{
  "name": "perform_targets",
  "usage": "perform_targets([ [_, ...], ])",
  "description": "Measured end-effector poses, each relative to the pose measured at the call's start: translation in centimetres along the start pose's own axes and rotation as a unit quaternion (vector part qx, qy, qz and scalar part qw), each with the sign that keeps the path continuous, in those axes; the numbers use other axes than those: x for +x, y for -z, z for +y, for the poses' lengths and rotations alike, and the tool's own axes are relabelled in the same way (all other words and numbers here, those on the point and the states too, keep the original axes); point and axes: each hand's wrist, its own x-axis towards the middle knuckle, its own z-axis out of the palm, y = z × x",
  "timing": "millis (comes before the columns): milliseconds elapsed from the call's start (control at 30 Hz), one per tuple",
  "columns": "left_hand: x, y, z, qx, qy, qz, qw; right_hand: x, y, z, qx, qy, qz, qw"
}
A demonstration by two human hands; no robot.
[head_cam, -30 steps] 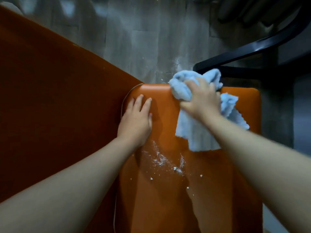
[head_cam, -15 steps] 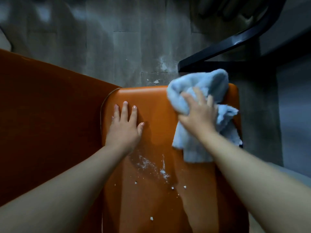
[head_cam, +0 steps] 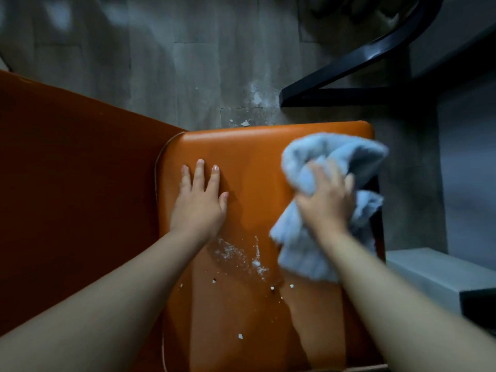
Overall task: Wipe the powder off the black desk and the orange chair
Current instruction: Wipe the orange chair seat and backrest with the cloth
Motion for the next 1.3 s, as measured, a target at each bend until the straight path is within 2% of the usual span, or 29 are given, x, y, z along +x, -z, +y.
perform_targets([
  [67, -0.4, -0.2, 0.1, 0.005, -0.010, -0.003, 1.000, -2.5, 0.4, 0.0, 0.055, 0.047, -0.039, 0.997],
  [133, -0.9, -0.4, 0.1, 0.013, -0.018, -0.003, 1.000, 0.5, 1.6, 0.4, 0.118, 0.014, 0.001, 0.993],
  [200, -1.2, -0.7, 0.1, 0.017, -0.028, -0.001, 0.999, 4.9, 2.2, 0.7, 0.083, -0.083, 0.049, 0.992],
  [233, -1.4, -0.8, 0.0, 0.021, -0.034, -0.001, 0.999, 6.4, 2.5, 0.7, 0.060, -0.122, 0.040, 0.990],
  [300, -1.7, -1.0, -0.3, 0.026, -0.047, -0.009, 0.999, 5.4, 1.8, -0.4, -0.004, -0.126, -0.021, 0.992],
  [333, -1.8, -1.1, -0.6, 0.025, -0.058, -0.013, 0.998, 3.1, 1.1, -1.1, -0.033, -0.077, -0.052, 0.995],
  [367, -2.1, -1.3, -1.0, 0.017, -0.071, -0.006, 0.997, 0.1, 0.2, -2.0, -0.036, 0.009, -0.063, 0.997],
  [433, -2.9, -1.5, -1.8, -0.021, -0.084, 0.048, 0.995, -5.3, -0.6, -2.9, -0.003, 0.184, -0.117, 0.976],
  [467, -3.3, -1.4, -2.1, -0.047, -0.073, 0.083, 0.993, -6.0, -1.0, -2.8, 0.010, 0.227, -0.145, 0.963],
  [500, -3.6, -1.3, -2.5, -0.068, -0.049, 0.108, 0.991, -5.2, -0.9, -3.0, 0.035, 0.231, -0.153, 0.960],
  [567, -3.8, -0.9, -3.6, -0.105, 0.016, 0.126, 0.986, -0.9, -0.3, -4.5, 0.059, 0.150, -0.092, 0.983],
  [633, -3.5, -0.3, -4.6, -0.145, 0.057, 0.113, 0.981, 3.8, -0.4, -6.2, 0.013, 0.055, -0.069, 0.996],
  [700, -3.1, -0.1, -5.4, -0.167, 0.074, 0.078, 0.980, 5.2, -0.3, -8.0, -0.050, 0.032, -0.086, 0.994],
  [767, -3.0, -0.2, -5.9, -0.166, 0.070, 0.047, 0.983, 2.6, -0.9, -9.1, -0.073, 0.082, -0.136, 0.985],
  [867, -3.3, -0.3, -6.6, -0.185, 0.047, 0.029, 0.981, -4.2, -1.6, -8.1, -0.059, 0.294, -0.201, 0.933],
  [900, -3.4, -0.3, -6.7, -0.200, 0.040, 0.027, 0.979, -4.8, -1.2, -7.7, -0.042, 0.312, -0.211, 0.925],
  [967, -3.6, -0.3, -7.3, -0.251, 0.051, 0.042, 0.966, -3.1, -0.4, -8.7, -0.008, 0.276, -0.183, 0.944],
  [1067, -3.9, -0.6, -7.7, -0.369, 0.118, 0.094, 0.917, 1.1, -1.3, -13.1, -0.029, 0.202, -0.116, 0.972],
  [1133, -3.8, -0.8, -7.8, -0.422, 0.145, 0.103, 0.889, 1.8, -2.5, -15.8, -0.059, 0.202, -0.141, 0.967],
  [1200, -3.6, -0.9, -8.1, -0.454, 0.156, 0.103, 0.871, -0.3, -3.7, -16.1, -0.088, 0.231, -0.186, 0.951],
  [1300, -3.5, -0.8, -8.6, -0.477, 0.162, 0.095, 0.859, -5.1, -3.2, -13.4, -0.098, 0.350, -0.177, 0.914],
])
